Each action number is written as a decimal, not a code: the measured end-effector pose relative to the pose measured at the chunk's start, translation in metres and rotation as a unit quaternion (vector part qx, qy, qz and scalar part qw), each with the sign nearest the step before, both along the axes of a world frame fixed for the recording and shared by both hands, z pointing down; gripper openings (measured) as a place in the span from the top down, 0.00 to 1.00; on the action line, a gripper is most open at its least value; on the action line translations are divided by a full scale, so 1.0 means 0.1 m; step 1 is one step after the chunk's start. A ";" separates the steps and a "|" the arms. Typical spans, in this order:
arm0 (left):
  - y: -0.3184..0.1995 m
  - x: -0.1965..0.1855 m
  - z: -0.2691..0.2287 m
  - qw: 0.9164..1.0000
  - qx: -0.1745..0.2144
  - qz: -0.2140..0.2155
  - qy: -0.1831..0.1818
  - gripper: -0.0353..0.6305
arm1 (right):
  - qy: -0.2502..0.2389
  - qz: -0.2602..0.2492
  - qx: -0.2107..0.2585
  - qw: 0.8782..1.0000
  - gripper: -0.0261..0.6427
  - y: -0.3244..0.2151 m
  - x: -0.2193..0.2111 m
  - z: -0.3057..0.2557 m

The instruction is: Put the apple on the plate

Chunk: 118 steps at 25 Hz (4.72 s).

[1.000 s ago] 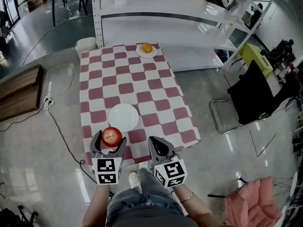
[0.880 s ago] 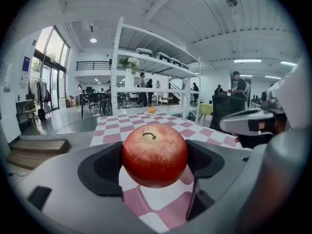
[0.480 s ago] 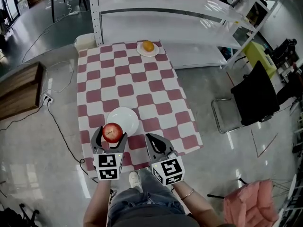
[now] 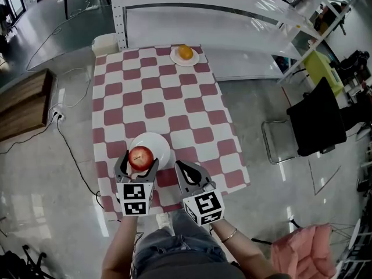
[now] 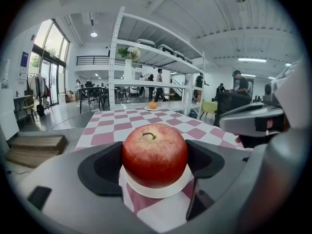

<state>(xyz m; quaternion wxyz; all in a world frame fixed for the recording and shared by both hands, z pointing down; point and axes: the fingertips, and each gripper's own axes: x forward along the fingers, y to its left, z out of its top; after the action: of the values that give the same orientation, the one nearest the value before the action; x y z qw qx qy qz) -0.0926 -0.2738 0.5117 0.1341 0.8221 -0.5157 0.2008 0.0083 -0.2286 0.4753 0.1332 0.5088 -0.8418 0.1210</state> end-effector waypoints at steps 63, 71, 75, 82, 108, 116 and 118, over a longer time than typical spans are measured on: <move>-0.41 0.37 0.58 0.999 -0.015 0.013 -0.041 0.35 | -0.002 -0.007 -0.043 0.999 0.94 -0.25 0.28 0.31; -0.37 0.38 0.49 0.999 -0.007 0.015 -0.039 0.35 | -0.002 -0.007 -0.039 0.999 0.94 -0.23 0.28 0.28; -0.34 0.35 0.44 0.999 0.000 0.015 -0.037 0.35 | -0.003 -0.007 -0.035 0.999 0.94 -0.21 0.27 0.25; -0.26 0.31 0.26 0.999 0.011 0.015 -0.033 0.35 | -0.006 -0.007 -0.028 1.000 0.94 -0.14 0.22 0.19; 0.38 0.12 -0.11 0.999 0.020 0.004 0.041 0.64 | -0.011 0.012 -0.004 1.000 0.94 0.39 0.12 -0.02; 0.62 0.01 -0.23 0.998 0.023 0.001 0.062 0.81 | -0.013 0.013 0.004 1.000 0.94 0.58 0.05 -0.09; 0.67 -0.03 -0.26 0.997 0.025 -0.003 0.067 0.84 | -0.013 0.014 0.007 1.000 0.94 0.62 0.03 -0.12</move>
<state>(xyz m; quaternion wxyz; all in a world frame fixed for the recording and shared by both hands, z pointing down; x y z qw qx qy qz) -0.0956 -0.2064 0.4859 0.1479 0.8354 -0.5126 0.1321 0.0116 -0.1661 0.4634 0.1168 0.5196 -0.8374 0.1233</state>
